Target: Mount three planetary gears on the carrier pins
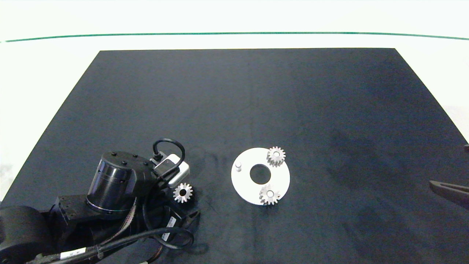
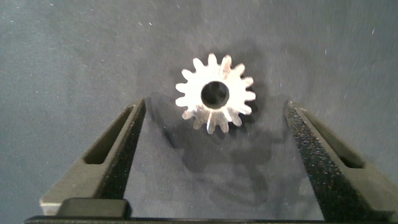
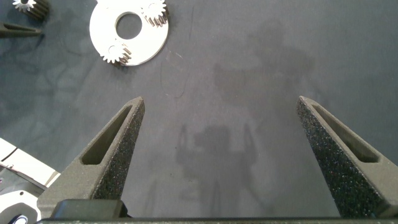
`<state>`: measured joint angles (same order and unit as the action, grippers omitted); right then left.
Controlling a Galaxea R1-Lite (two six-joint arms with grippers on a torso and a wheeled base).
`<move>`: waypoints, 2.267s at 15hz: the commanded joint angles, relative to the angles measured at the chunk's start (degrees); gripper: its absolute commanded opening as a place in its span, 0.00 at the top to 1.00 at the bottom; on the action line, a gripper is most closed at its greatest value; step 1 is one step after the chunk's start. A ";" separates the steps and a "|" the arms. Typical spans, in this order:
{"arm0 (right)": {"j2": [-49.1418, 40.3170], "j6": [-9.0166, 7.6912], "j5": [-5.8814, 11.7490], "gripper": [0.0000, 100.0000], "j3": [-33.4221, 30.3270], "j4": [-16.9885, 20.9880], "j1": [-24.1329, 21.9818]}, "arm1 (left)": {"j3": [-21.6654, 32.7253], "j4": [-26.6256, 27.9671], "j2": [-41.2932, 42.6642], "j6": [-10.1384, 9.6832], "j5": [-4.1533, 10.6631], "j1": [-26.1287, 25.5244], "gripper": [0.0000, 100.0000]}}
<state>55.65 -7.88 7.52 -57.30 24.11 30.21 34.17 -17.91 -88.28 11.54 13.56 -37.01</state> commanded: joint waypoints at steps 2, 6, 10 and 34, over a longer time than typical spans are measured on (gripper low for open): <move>0.25 -0.04 0.04 0.00 0.08 0.23 0.03 | 0.55 0.07 0.57 -0.38 0.15 0.01 0.16; 0.51 -0.12 0.04 0.00 0.52 0.06 0.03 | 0.81 -0.11 0.48 -1.35 0.15 -0.25 0.24; 0.51 -0.12 0.04 0.00 0.61 -0.29 0.03 | 0.63 -0.11 -0.05 -1.35 0.07 -0.43 0.33; 0.51 -0.65 -0.58 0.00 0.69 -0.21 0.11 | 0.28 -3.80 -2.68 -2.93 0.15 -1.84 0.81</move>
<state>56.14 -8.46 6.89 -56.61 23.76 30.28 34.45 -21.64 -91.09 8.57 13.62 -38.84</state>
